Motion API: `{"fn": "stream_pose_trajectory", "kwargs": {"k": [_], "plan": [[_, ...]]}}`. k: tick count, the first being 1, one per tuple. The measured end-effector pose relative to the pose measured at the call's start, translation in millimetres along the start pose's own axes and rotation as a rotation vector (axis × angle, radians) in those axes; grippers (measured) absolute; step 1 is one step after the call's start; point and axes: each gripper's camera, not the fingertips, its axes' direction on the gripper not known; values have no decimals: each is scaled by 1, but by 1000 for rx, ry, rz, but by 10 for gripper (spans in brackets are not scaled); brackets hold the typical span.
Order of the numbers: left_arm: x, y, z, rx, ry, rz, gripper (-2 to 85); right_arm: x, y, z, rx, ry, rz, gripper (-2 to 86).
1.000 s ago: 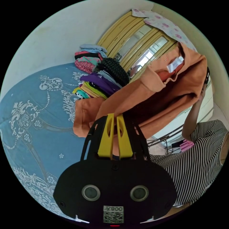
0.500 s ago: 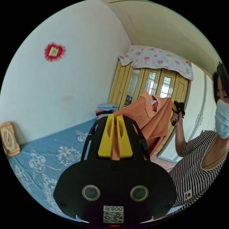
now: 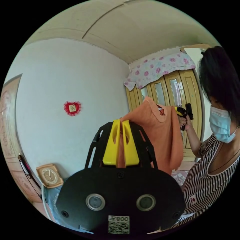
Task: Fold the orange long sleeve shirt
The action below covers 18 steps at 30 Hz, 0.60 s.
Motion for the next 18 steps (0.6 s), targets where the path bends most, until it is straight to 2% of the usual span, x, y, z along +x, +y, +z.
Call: {"fn": "stream_pose_trajectory", "kwargs": {"k": [9, 18], "plan": [[27, -67, -69, 46, -77, 97, 14, -26, -50, 52, 22, -76, -77, 8], [-22, -113, -57, 5, -115, 95, 16, -2, -92, 154, -17, -59, -74, 10]]}}
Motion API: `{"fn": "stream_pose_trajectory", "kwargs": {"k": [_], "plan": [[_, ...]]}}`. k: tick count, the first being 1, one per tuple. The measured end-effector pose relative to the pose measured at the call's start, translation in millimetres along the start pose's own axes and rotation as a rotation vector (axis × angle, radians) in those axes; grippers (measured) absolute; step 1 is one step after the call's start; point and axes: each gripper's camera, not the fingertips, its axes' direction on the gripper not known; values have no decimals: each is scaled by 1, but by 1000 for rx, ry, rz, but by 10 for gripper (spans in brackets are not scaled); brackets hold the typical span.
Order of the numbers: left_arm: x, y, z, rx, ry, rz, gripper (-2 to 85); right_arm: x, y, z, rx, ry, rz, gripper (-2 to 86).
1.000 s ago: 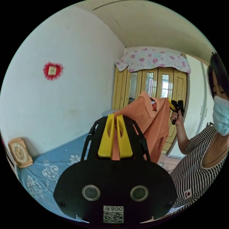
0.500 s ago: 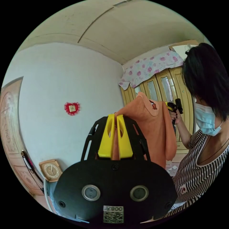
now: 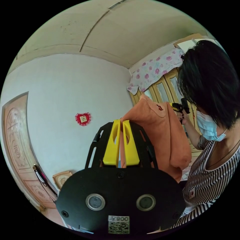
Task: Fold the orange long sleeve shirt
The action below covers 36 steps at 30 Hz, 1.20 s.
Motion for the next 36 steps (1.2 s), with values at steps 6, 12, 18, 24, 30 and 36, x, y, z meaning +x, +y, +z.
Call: {"fn": "stream_pose_trajectory", "kwargs": {"k": [6, 12, 18, 24, 30, 36], "plan": [[-84, -5, 68, -103, -31, -72, 16, 84, -26, 128, -96, 38, 84, 10], [-223, 35, 203, -322, -82, -276, 17, 225, -19, 338, -317, 147, 235, 15], [-382, 192, 378, -672, -35, -643, 22, 400, 108, 568, -705, 345, 553, 38], [-438, 389, 408, -1001, 100, -947, 37, 461, 262, 649, -876, 287, 804, 20], [-462, 471, 334, -1275, 2, -1063, 69, 413, 335, 674, -1071, 247, 862, 52], [-504, 484, 283, -1341, -160, -1136, 91, 363, 351, 718, -1095, 285, 952, 75]]}}
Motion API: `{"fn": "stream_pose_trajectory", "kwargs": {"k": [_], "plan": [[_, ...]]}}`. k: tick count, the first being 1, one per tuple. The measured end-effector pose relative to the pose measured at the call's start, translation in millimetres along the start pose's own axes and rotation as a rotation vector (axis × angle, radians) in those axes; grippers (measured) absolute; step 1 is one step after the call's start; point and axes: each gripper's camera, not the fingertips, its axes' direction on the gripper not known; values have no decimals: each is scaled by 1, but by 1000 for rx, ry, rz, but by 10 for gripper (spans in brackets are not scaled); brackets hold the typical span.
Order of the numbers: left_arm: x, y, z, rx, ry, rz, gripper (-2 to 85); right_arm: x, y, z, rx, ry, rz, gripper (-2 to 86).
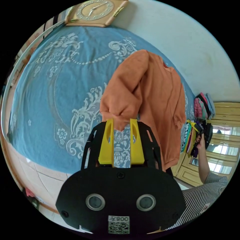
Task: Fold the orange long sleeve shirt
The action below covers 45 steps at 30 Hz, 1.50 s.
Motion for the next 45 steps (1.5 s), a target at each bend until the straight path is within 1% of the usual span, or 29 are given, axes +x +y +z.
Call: {"fn": "stream_pose_trajectory", "kwargs": {"k": [5, 7, 9, 13, 15, 16, 18, 20, 21, 22, 24, 25, 26, 27, 28, 30, 31, 33, 36, 38, 39, 42, 45], "plan": [[-33, -33, 1, -23, 47, -16, 88, -44, -17, 49, -21, -12, 17, 87], [-46, -42, -1, -18, 58, -24, 82, -64, -20, 66, -27, 12, 11, 84], [-61, -49, -17, 6, 79, -11, 74, -91, -24, 82, -46, 82, 16, 56], [-84, -57, -72, 80, 138, 19, 56, -136, -33, 74, -70, 106, -21, 17], [-101, -70, -139, 205, 105, 55, 46, -178, -48, 33, -36, 158, -125, 8], [-107, -74, -159, 243, 93, 59, 44, -189, -54, 19, -26, 203, -149, 6], [-137, -85, -239, 419, 69, 38, 36, -223, -81, -53, 84, 444, -192, 3], [-161, -86, -284, 524, 68, 20, 34, -235, -100, -109, 171, 557, -156, 2], [-177, -84, -303, 556, 68, -2, 35, -238, -109, -137, 198, 594, -117, 2], [-184, -82, -307, 559, 73, -10, 35, -239, -112, -147, 199, 607, -98, 2], [-203, -71, -300, 519, 123, 6, 43, -235, -111, -158, 190, 666, -35, 4], [-207, -67, -292, 493, 135, 18, 46, -234, -106, -154, 183, 668, -31, 4], [-212, -57, -272, 425, 160, 35, 52, -231, -92, -141, 174, 641, -30, 6], [-218, -44, -246, 338, 190, 46, 60, -230, -72, -120, 158, 582, -56, 9], [-221, -36, -231, 289, 210, 52, 63, -228, -59, -107, 144, 551, -66, 11], [-234, 6, -175, 115, 324, 48, 71, -221, -1, -45, 48, 420, -103, 21], [-238, 18, -164, 75, 357, 42, 73, -218, 15, -28, 15, 385, -100, 25], [-257, 64, -131, -27, 490, -16, 82, -206, 79, 31, -109, 230, -70, 41], [-274, 107, -116, -121, 551, -59, 95, -195, 148, 73, -171, 126, -6, 49], [-282, 121, -112, -171, 570, -62, 109, -185, 176, 85, -149, 104, 49, 52], [-290, 126, -111, -184, 603, -71, 117, -178, 190, 91, -144, 55, 90, 57], [-308, 130, -115, -168, 650, -81, 129, -163, 216, 109, -141, -27, 159, 71], [-323, 128, -116, -160, 698, -83, 134, -160, 232, 125, -124, -68, 185, 78]]}}
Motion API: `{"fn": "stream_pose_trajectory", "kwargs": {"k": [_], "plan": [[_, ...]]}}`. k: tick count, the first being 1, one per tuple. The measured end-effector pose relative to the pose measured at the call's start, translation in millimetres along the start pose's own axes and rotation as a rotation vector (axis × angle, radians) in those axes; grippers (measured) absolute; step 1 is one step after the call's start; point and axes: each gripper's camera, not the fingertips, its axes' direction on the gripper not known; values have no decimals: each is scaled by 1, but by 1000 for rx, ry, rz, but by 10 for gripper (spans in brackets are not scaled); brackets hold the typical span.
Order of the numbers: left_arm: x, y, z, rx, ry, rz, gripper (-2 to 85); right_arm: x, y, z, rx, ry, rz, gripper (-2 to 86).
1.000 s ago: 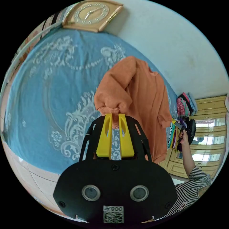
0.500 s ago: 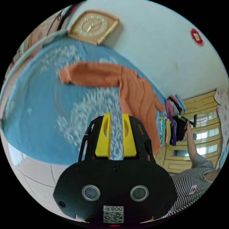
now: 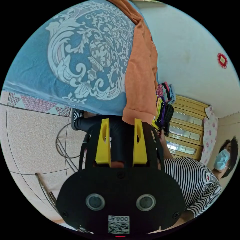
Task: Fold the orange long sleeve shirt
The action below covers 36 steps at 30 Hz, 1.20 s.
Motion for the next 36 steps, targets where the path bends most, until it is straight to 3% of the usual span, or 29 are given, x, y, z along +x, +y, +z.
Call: {"fn": "stream_pose_trajectory", "kwargs": {"k": [9, 14, 18, 26, 36], "plan": [[-11, -9, -19, -6, -24, 8, 99, 22, 10, 58, -23, -50, 60, 73], [-5, 9, -54, 52, 112, 64, 44, 31, 19, 70, -30, -89, 63, 65], [9, 39, -112, 199, 214, 176, 34, 39, 37, 66, 13, -88, 32, 62], [-43, 67, -136, 221, 142, 12, 31, 70, 58, 99, 19, -161, 75, 75], [-29, 72, -150, 224, 164, 92, 29, 91, 73, 103, 8, -263, 39, 36]]}}
